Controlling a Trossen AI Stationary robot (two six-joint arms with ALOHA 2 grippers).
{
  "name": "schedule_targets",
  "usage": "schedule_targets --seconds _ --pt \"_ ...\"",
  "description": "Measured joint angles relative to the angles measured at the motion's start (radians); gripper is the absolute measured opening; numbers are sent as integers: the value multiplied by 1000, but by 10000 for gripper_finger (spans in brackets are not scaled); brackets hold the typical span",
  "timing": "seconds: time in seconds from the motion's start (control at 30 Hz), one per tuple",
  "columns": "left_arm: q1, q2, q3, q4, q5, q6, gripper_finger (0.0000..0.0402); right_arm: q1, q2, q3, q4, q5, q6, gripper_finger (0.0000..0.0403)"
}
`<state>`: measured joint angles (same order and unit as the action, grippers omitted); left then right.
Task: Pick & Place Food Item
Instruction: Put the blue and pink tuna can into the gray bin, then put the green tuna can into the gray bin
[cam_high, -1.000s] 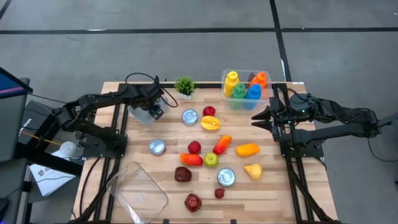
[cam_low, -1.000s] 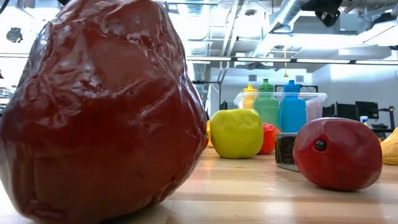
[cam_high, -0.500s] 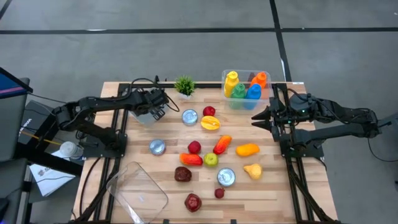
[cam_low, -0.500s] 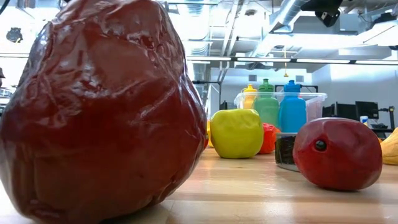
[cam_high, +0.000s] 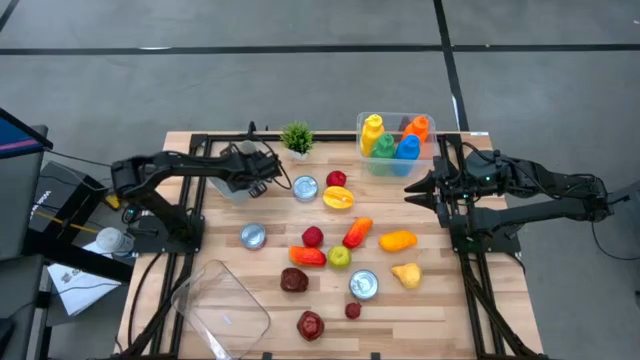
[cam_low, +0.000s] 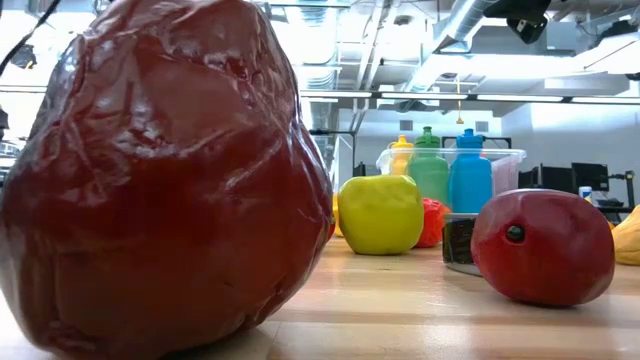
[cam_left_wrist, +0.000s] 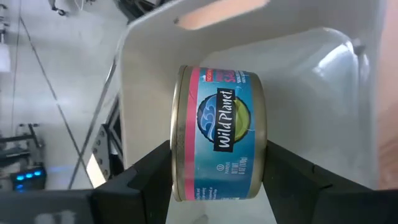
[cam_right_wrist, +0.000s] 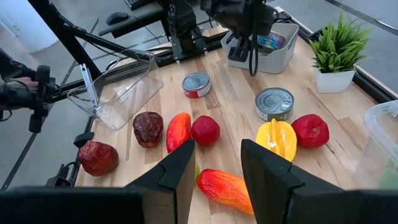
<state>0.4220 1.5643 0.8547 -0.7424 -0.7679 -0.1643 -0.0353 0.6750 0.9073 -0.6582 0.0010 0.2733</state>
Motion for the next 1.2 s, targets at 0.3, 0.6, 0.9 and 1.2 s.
schedule_targets --seconds 0.3,0.6,0.9,1.2 --pt "-16 20 1 23 4 -39 248 0 0 0 0 0 0 122" --pt "8 -68 1 26 196 -82 364 0 0 0 0 0 -1 122" --pt "34 -311 1 81 405 -89 352 0 0 0 0 0 -3 122" --pt "-93 -388 2 545 584 -49 332 0 0 0 0 0 -3 122"
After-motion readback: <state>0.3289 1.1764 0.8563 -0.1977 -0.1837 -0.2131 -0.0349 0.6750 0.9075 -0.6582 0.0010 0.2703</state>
